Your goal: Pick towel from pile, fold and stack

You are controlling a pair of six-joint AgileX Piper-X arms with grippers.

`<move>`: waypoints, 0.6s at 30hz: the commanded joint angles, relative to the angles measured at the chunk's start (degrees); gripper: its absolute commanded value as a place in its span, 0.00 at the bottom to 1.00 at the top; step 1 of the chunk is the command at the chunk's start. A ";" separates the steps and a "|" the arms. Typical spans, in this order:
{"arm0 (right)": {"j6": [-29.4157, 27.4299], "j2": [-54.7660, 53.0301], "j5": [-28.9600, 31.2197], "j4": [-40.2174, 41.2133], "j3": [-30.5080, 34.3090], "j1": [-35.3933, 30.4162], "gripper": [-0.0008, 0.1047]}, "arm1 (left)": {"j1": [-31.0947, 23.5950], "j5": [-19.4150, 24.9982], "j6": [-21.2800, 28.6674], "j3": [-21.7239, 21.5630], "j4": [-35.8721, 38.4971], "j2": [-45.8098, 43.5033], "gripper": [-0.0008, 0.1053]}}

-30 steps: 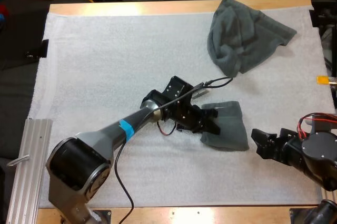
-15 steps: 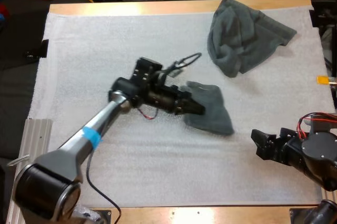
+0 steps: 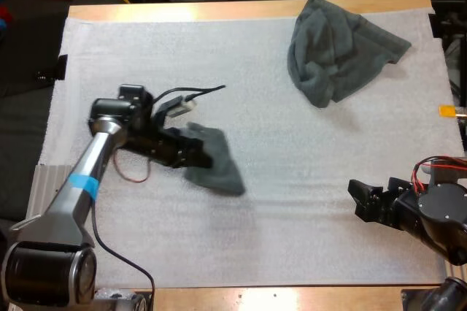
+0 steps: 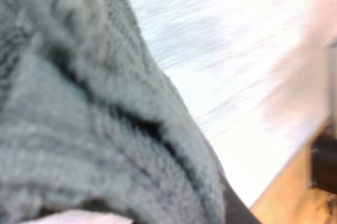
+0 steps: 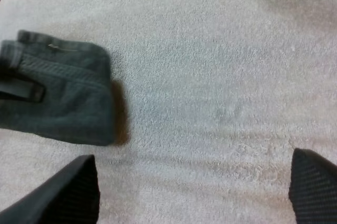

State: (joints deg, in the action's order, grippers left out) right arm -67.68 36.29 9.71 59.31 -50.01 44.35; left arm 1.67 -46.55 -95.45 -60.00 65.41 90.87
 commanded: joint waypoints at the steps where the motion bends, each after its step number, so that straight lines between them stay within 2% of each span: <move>1: -0.59 -0.18 0.42 0.06 -0.55 -0.17 0.69 | -1.57 1.66 2.32 -0.34 2.12 -0.80 0.01; 8: -0.59 -0.18 0.42 0.06 -0.55 -0.17 0.69 | -10.29 8.44 6.49 -0.57 4.19 -0.80 0.01; 13: -0.59 -0.18 0.42 0.06 -0.55 -0.17 0.69 | -12.27 21.98 7.79 -0.57 4.01 -0.80 0.01; 14: -0.59 -0.18 0.42 0.06 -0.55 -0.17 0.69 | -12.27 23.31 8.03 -0.57 3.94 -0.80 0.01; 16: -0.59 -0.18 0.42 0.06 -0.55 -0.17 0.69 | -12.26 29.32 8.21 -0.57 3.29 -0.80 0.01; 18: -0.59 -0.18 0.42 0.06 -0.55 -0.17 0.69 | -12.26 33.51 8.21 -0.57 3.00 -0.68 0.01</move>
State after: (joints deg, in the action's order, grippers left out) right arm -67.68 36.29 9.71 59.31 -50.01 44.35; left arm -10.59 -14.62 -87.82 -60.21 68.51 90.87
